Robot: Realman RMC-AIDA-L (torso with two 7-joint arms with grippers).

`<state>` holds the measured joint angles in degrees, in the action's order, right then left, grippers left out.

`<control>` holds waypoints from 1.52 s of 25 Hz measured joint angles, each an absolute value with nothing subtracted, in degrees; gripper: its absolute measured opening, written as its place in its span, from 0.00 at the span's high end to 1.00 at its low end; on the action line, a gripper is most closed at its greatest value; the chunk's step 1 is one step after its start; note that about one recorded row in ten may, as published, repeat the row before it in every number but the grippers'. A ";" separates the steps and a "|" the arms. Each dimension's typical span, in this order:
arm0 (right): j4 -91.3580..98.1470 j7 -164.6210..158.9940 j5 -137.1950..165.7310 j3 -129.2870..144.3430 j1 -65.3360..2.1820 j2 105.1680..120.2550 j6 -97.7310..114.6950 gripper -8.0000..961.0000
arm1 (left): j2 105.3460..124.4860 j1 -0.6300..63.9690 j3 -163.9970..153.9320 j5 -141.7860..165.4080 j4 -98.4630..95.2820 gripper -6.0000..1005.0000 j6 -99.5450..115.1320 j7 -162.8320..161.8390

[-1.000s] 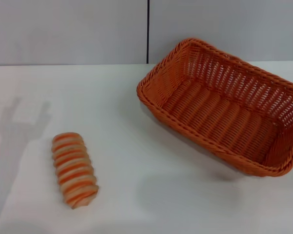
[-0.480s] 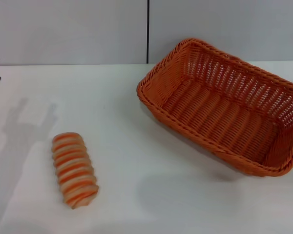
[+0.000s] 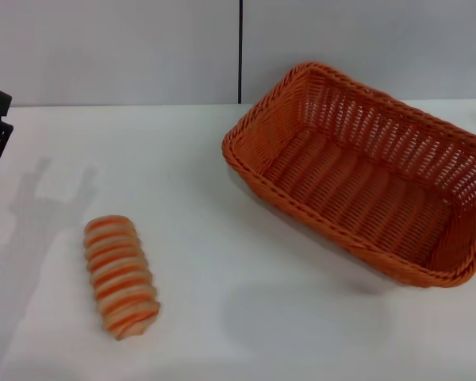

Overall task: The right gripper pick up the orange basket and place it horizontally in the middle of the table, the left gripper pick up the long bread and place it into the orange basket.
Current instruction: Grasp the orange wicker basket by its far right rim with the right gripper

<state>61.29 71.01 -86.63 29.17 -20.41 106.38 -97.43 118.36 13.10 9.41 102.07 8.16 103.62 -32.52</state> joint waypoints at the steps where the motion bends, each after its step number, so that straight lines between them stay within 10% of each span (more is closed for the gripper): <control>1: 64.13 68.37 -84.27 30.17 -21.09 105.91 -98.32 0.41 | 118.37 13.10 9.40 102.11 8.21 0.14 103.43 -32.52; 18: 66.72 55.26 -42.10 34.94 -36.63 103.58 -105.49 0.42 | 118.39 13.28 8.69 102.66 8.45 0.14 101.25 -33.18; 38: 59.20 58.93 -35.15 39.36 -38.25 106.36 -97.92 0.43 | 118.39 13.90 7.88 102.65 8.17 0.14 101.27 -33.23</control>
